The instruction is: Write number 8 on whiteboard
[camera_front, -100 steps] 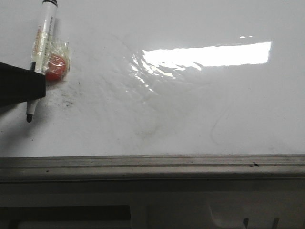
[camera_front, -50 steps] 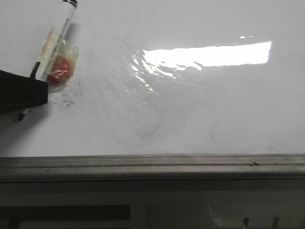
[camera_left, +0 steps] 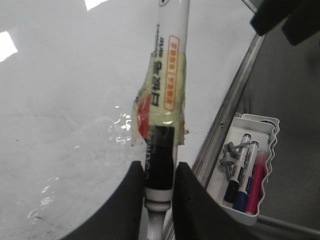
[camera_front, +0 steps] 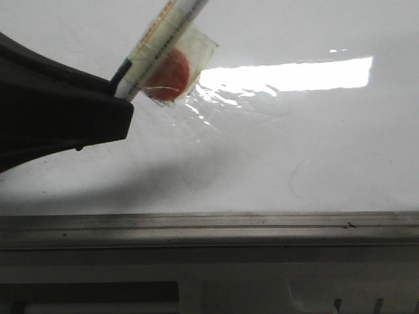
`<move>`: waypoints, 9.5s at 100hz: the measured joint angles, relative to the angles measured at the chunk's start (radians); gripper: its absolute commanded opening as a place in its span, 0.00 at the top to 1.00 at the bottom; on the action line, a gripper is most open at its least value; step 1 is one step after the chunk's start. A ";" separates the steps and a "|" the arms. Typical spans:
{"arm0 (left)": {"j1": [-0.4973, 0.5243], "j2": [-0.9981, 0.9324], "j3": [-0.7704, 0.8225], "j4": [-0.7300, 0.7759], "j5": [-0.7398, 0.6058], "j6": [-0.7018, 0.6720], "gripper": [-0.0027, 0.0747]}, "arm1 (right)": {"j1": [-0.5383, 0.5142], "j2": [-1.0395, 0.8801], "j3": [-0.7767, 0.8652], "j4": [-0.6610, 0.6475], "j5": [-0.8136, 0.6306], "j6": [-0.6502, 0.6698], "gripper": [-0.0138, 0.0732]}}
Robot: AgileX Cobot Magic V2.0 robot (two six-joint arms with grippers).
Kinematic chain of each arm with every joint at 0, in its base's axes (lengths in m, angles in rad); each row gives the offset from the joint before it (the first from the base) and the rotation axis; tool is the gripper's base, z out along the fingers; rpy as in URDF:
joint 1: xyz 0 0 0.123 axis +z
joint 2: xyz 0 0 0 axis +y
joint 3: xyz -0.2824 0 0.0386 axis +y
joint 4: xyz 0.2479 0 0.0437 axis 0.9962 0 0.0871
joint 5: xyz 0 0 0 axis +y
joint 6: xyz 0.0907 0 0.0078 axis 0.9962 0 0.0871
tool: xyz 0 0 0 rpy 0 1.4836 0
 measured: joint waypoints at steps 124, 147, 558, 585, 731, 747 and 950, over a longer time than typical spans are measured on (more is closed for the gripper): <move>0.000 -0.002 0.000 0.087 -0.098 0.003 0.50 | 0.284 0.490 -0.280 0.053 -0.294 -0.001 0.92; 0.000 -0.125 0.005 0.069 0.052 -0.215 0.50 | 0.284 0.490 -0.280 0.053 -0.280 0.003 0.91; 0.000 0.101 0.008 -0.246 -0.093 -0.338 0.99 | 0.258 0.661 -0.576 -0.007 0.144 0.123 0.36; 0.008 0.060 -0.003 -0.507 0.077 -0.344 0.99 | 0.258 0.660 -0.576 -0.007 0.187 0.123 0.36; 0.008 -0.381 0.089 -0.446 0.170 -0.319 0.99 | 0.258 0.159 -0.322 -0.282 0.026 0.129 0.91; 0.008 -0.527 0.170 -0.383 0.131 -0.298 0.99 | 0.258 -0.070 -0.159 -0.290 -0.030 0.130 0.91; 0.688 -1.035 0.308 -0.671 0.832 0.180 0.99 | 0.258 -0.379 0.002 -0.300 0.041 0.132 0.91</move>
